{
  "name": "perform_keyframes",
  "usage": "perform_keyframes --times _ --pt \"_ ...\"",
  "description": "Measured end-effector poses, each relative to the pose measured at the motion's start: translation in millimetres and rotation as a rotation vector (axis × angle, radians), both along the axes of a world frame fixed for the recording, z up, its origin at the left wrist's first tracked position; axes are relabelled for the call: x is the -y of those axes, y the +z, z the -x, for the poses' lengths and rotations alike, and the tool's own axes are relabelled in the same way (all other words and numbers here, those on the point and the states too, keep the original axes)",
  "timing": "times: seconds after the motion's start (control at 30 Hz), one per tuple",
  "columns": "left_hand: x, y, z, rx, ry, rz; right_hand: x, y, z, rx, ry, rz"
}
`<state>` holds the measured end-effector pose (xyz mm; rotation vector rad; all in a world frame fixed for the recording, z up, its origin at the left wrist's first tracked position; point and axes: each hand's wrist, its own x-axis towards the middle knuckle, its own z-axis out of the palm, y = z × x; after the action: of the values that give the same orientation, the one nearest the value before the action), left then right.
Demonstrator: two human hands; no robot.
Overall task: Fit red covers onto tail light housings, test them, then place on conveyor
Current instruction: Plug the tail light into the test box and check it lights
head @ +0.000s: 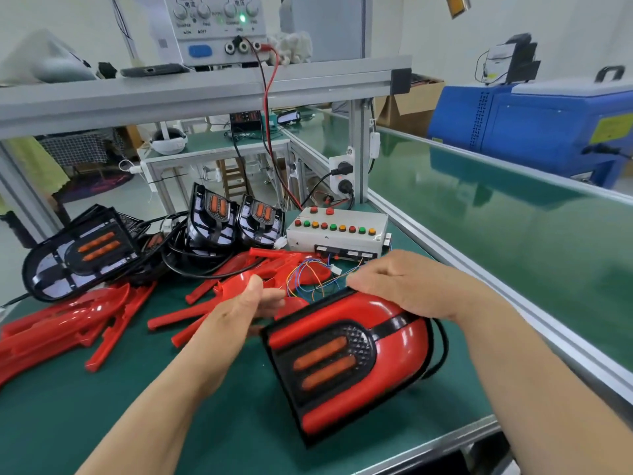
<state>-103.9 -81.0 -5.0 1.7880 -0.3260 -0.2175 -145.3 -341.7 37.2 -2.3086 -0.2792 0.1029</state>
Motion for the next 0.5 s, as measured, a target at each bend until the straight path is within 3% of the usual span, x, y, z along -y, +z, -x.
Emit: perform_keyframes --times 0.13,0.2,0.33,0.5 --pt "9 17 -1 -0.045 -0.585 -0.106 -36 26 3 0.088 0.141 0.220" --pt "11 27 -1 -0.119 -0.757 -0.179 -48 33 5 0.126 0.192 0.256" --pt "6 33 -6 -0.241 -0.904 -0.221 -62 46 8 0.196 0.272 0.345" --pt "2 21 -3 -0.305 -0.898 -0.169 -76 48 4 0.257 0.329 0.467"
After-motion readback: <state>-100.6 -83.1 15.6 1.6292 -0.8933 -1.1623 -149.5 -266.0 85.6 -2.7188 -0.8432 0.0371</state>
